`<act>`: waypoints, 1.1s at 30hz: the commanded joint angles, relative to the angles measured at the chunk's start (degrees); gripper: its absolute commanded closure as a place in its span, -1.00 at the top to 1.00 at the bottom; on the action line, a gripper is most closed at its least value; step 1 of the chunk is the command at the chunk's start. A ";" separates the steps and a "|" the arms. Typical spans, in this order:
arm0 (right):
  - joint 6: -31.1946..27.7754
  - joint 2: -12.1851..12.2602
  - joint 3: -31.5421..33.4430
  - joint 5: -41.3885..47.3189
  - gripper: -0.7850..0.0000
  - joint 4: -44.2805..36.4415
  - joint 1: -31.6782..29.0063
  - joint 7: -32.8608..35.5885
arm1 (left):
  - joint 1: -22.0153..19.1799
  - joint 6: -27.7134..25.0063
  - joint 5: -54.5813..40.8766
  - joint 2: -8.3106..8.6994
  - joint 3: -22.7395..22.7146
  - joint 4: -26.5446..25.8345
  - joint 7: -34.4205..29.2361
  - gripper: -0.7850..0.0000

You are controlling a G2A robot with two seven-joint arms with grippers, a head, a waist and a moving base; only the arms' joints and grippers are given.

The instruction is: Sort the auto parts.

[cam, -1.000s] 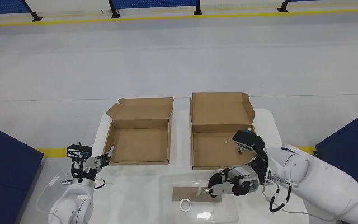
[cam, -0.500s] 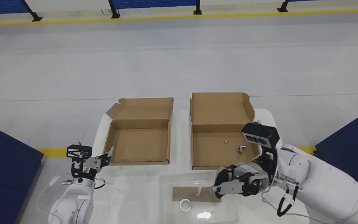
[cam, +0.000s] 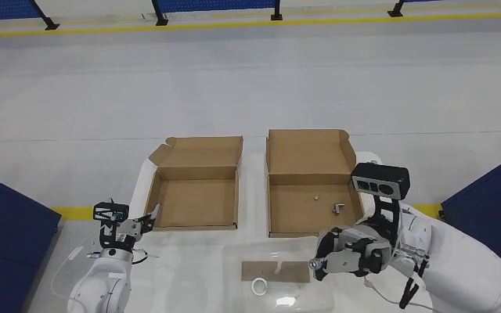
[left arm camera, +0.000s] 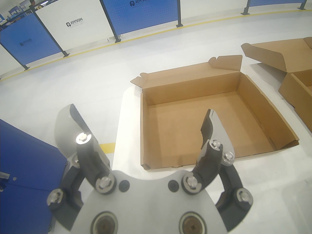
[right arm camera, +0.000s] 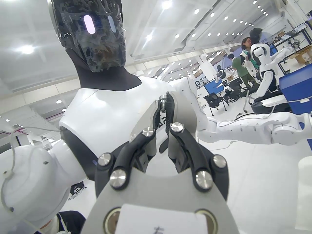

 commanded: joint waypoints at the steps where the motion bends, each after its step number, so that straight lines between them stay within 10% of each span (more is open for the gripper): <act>1: 0.00 0.00 0.00 0.00 -1.00 0.00 0.00 0.00 | 0.00 0.00 0.00 0.00 0.00 0.00 0.00 1.00; 19: 6.20 -3.03 5.71 21.93 -1.00 -1.96 -4.66 3.95 | 0.00 0.00 0.00 0.00 0.00 0.00 0.00 1.00; 33: 11.88 -3.93 7.62 21.80 -1.00 -3.06 -5.92 2.26 | 0.00 0.00 0.00 0.00 0.00 0.00 0.00 1.00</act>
